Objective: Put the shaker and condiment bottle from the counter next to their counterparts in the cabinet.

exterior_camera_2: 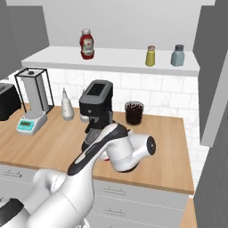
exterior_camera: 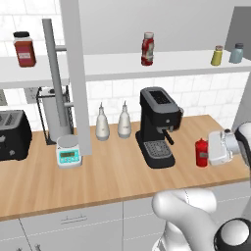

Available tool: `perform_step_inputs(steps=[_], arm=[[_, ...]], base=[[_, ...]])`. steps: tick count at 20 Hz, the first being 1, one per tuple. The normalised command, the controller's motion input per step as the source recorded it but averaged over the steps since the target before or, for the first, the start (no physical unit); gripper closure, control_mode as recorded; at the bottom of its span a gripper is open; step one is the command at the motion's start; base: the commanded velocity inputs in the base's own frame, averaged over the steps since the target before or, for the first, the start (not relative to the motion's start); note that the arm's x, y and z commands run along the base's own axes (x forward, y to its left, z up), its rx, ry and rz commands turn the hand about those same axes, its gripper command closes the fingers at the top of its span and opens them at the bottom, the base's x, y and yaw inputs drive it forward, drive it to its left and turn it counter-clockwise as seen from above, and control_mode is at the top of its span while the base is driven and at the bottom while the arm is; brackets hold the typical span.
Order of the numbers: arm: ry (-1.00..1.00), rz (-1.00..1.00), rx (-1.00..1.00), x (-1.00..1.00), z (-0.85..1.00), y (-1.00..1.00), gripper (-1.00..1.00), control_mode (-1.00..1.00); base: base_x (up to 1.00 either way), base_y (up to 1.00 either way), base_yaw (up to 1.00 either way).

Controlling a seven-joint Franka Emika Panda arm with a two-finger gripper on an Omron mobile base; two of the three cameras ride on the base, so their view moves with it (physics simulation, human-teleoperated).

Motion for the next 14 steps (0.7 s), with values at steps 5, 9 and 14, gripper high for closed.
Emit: perform_step_inputs(steps=[5, 9, 14], arm=[[0.01, -0.01, 0.02, -0.17, 0.32, 0.44, 1.00, -1.00], [0.04, -0.07, 0.03, -0.06, 0.31, 0.34, 1.00, -1.00], [0.02, -0.08, 0.03, -0.02, 0.39, 0.26, 1.00, -1.00]], base=[[0.00, 0.00, 0.00], [0.00, 0.00, 0.00], [0.00, 0.00, 0.00]])
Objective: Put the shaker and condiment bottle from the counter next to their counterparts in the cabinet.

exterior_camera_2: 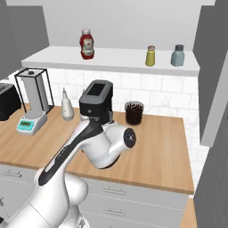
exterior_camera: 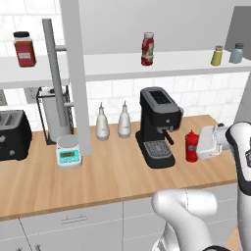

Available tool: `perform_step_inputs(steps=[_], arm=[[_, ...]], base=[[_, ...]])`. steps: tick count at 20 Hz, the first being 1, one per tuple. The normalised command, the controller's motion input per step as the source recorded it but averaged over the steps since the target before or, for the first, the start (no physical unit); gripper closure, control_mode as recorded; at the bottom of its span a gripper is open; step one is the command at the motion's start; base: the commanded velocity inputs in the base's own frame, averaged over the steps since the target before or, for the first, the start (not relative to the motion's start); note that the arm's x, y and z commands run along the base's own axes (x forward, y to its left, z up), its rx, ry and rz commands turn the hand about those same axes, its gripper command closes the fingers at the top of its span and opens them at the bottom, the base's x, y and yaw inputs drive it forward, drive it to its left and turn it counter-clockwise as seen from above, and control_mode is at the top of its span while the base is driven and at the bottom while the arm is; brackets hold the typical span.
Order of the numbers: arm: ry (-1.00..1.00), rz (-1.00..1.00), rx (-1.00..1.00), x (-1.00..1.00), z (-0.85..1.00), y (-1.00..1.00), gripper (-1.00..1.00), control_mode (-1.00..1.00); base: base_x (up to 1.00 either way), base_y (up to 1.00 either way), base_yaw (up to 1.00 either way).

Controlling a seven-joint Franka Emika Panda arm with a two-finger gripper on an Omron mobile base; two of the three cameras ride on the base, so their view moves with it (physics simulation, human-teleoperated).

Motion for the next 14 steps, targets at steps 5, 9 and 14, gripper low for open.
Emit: perform_step_inputs(steps=[5, 9, 14], arm=[[0.02, -0.09, 0.05, 0.00, 0.48, 0.20, 1.00, -1.00], [0.03, -0.09, 0.11, 0.00, 0.59, 0.12, 1.00, -1.00], [0.00, -0.12, 0.13, 0.00, 0.67, 0.07, 1.00, -1.00]], base=[[0.00, 0.00, 0.00], [0.00, 0.00, 0.00], [0.00, 0.00, 0.00]])
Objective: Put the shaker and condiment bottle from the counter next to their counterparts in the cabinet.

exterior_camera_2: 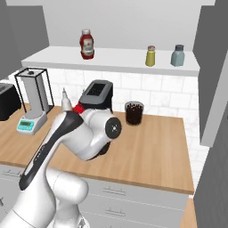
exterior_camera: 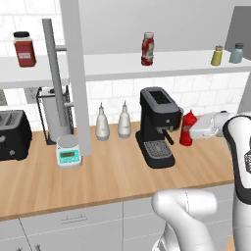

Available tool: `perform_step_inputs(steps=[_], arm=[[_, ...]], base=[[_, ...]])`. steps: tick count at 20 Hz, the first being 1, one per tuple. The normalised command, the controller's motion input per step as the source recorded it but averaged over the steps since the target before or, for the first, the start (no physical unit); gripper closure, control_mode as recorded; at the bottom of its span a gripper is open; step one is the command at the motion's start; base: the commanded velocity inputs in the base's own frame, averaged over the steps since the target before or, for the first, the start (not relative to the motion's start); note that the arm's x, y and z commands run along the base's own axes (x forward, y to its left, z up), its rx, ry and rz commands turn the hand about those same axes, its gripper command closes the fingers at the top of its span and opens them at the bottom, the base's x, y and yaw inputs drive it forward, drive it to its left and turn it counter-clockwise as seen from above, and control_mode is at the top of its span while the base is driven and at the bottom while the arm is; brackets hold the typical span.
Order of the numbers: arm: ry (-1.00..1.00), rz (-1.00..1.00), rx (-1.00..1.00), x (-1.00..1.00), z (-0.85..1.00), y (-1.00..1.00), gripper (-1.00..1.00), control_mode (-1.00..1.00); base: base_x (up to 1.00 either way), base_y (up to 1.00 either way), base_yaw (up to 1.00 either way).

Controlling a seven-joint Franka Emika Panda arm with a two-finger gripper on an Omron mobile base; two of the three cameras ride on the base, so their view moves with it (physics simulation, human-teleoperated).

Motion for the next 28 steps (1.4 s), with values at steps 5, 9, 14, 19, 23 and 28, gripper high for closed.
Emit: perform_step_inputs(steps=[5, 9, 14, 19, 23, 28], arm=[[0.00, -0.14, 0.14, 0.00, 0.72, 0.00, 1.00, -1.00], [0.00, -0.12, 0.03, 0.00, 0.62, 0.02, 1.00, -1.00], [0.00, -0.11, 0.00, 0.00, 0.71, 0.00, 1.00, -1.00], [-0.03, -0.11, 0.00, -0.02, 0.79, 0.00, 1.00, -1.00], [-0.04, -0.11, 0.00, -0.05, 0.78, 0.00, 1.00, -1.00], [-0.06, -0.10, -0.01, 0.00, 0.64, 0.00, 1.00, -1.00]], base=[[0.00, 0.00, 0.00], [0.00, 0.00, 0.00], [0.00, 0.00, 0.00], [0.00, 0.00, 0.00], [0.00, 0.00, 0.00], [0.00, 0.00, 0.00]])
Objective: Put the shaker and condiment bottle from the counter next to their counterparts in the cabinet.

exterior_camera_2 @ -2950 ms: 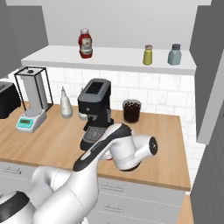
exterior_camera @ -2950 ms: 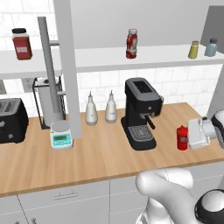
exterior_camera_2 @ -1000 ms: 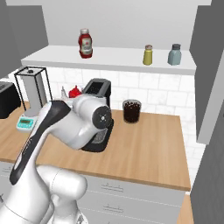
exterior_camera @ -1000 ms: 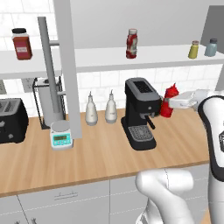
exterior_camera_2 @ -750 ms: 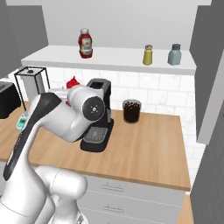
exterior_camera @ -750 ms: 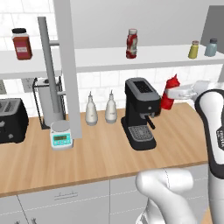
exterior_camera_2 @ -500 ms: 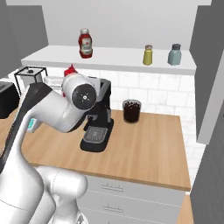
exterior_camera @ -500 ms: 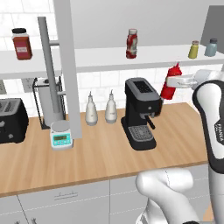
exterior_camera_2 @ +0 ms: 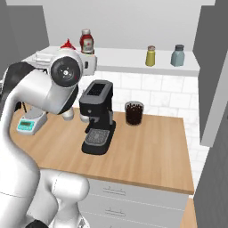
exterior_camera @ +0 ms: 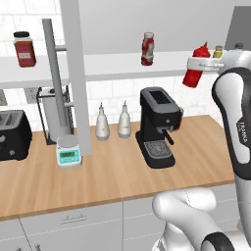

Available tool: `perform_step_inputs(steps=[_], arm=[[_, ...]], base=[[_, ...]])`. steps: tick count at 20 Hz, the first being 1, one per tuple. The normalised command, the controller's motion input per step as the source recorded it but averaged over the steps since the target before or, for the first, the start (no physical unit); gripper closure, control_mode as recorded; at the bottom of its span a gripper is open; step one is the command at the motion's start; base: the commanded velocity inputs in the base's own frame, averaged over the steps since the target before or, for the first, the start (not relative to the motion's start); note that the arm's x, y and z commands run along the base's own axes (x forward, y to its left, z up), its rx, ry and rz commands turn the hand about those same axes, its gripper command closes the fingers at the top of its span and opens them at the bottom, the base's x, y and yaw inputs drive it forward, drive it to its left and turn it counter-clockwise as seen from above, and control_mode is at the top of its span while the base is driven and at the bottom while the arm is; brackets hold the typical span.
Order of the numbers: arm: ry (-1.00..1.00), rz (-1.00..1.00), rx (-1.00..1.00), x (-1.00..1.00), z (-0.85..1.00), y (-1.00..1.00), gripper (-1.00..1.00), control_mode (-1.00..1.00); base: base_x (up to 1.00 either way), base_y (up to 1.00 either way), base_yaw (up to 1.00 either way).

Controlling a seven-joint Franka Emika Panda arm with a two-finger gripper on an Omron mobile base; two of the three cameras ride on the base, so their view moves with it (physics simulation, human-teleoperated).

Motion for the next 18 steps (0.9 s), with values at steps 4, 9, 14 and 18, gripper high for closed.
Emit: perform_step_inputs(steps=[4, 9, 14, 18], arm=[[-0.10, -0.09, -0.11, 0.00, 0.42, 0.01, 1.00, -1.00], [-0.01, -0.09, -0.05, 0.28, 0.03, 0.00, 1.00, -1.00], [-0.03, 0.00, 0.01, 0.15, -0.05, 0.00, 1.00, -1.00], [0.00, 0.00, 0.12, 0.60, 0.00, -0.17, 1.00, -1.00]], base=[[0.00, 0.00, 0.00], [0.00, 0.00, 0.00], [0.00, 0.00, 0.00], [0.00, 0.00, 0.00]])
